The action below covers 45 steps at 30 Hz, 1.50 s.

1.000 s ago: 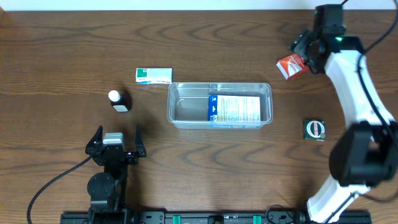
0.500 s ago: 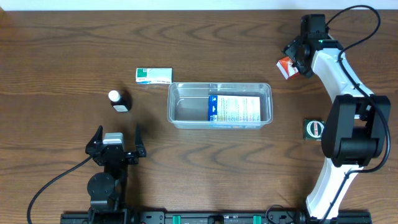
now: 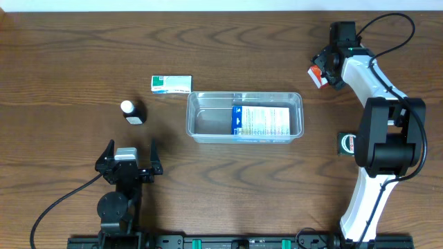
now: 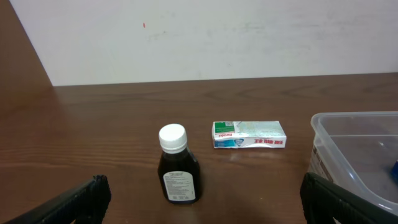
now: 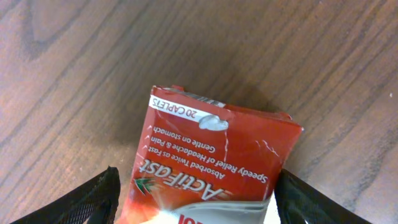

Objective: Pack container
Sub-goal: 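Grasp the red Actifast packet with the right gripper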

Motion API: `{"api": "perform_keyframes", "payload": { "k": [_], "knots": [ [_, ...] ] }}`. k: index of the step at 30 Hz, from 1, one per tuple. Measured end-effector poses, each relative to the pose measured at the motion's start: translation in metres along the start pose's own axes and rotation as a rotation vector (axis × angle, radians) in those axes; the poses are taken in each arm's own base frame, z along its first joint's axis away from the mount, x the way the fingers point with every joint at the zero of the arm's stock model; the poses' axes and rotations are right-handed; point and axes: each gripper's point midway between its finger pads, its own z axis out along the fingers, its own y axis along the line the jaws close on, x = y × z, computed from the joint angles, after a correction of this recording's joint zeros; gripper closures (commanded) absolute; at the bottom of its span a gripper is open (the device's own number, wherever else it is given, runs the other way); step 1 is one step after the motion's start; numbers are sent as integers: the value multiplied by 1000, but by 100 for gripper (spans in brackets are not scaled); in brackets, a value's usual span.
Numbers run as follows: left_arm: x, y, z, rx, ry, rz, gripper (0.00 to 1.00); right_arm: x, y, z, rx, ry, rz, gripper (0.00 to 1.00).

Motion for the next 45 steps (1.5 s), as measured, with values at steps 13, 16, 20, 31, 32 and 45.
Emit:
{"api": "perform_keyframes", "payload": {
  "k": [13,16,20,31,32,45],
  "knots": [
    [0,0,0,0,0,0,2,6,-6,19,23,6,-4,30],
    [0,0,0,0,0,0,2,7,-7,19,27,8,-18,39],
    [0,0,0,0,0,0,2,8,-10,18,43,18,-63,48],
    [0,0,0,0,0,0,2,22,-30,2,122,108,-273,43],
    [0,0,0,0,0,0,2,23,-32,-1,125,120,-293,44],
    [0,0,0,0,0,0,2,6,22,-152,-250,90,-463,47]
  ]
}}
